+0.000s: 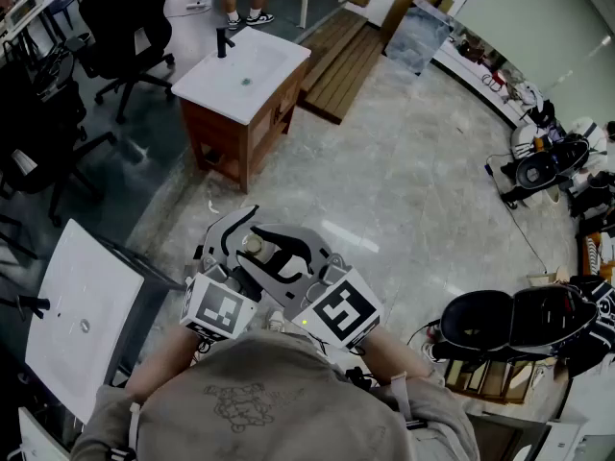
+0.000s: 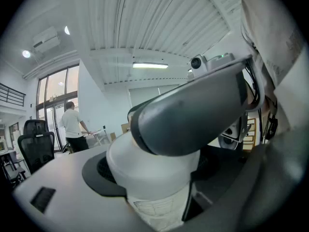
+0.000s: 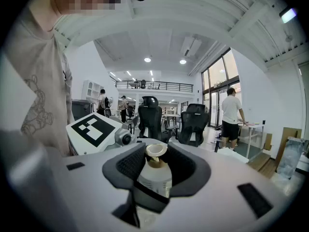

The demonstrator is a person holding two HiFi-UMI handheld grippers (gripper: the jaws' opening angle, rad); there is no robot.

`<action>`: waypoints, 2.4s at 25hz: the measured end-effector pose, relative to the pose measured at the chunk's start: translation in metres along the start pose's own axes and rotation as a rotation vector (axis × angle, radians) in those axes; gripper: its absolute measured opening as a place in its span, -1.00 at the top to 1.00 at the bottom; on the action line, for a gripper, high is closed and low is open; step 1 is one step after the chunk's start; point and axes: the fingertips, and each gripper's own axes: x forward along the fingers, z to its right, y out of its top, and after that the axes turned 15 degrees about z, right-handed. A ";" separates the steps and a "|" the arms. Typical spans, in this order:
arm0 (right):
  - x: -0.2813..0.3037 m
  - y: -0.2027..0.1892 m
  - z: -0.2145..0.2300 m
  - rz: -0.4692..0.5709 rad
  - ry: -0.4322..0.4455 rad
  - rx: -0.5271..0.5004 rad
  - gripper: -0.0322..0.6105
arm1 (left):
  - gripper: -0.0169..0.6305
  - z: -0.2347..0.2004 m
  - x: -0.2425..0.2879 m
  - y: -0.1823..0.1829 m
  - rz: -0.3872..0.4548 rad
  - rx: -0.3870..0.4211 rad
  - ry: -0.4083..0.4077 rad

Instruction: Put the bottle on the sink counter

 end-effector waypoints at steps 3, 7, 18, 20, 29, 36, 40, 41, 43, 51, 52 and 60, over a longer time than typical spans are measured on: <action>-0.002 0.003 -0.001 0.001 0.010 -0.011 0.45 | -0.10 0.001 0.000 0.002 -0.001 0.002 0.005; -0.005 0.007 0.001 0.017 0.013 -0.001 0.45 | -0.10 0.002 0.002 0.006 -0.004 0.008 0.008; -0.023 0.008 0.012 0.024 0.027 0.001 0.45 | -0.10 0.012 0.020 0.010 -0.024 0.004 0.023; -0.026 0.006 0.015 0.023 0.031 0.005 0.45 | -0.10 0.014 0.023 0.008 -0.029 0.005 0.026; -0.044 -0.003 0.034 0.024 0.044 0.029 0.45 | -0.10 0.025 0.046 -0.002 -0.059 -0.004 0.038; -0.057 -0.005 0.046 0.037 0.061 0.015 0.45 | -0.10 0.030 0.063 -0.003 -0.058 0.015 0.058; -0.063 -0.002 0.053 0.043 0.070 -0.002 0.45 | -0.10 0.030 0.072 0.002 -0.049 0.024 0.072; -0.063 -0.002 0.054 0.046 0.072 -0.007 0.45 | -0.10 0.030 0.074 0.002 -0.048 0.027 0.075; -0.064 -0.002 0.055 0.053 0.075 -0.010 0.45 | -0.10 0.029 0.076 0.001 -0.048 0.035 0.083; -0.056 -0.016 0.064 0.049 0.096 -0.015 0.45 | -0.10 0.020 0.081 -0.015 -0.052 0.034 0.104; -0.055 -0.018 0.066 0.048 0.095 -0.015 0.45 | -0.10 0.019 0.082 -0.017 -0.051 0.033 0.103; -0.037 -0.035 0.088 0.034 0.084 -0.006 0.45 | -0.10 0.000 0.095 -0.039 -0.060 0.018 0.089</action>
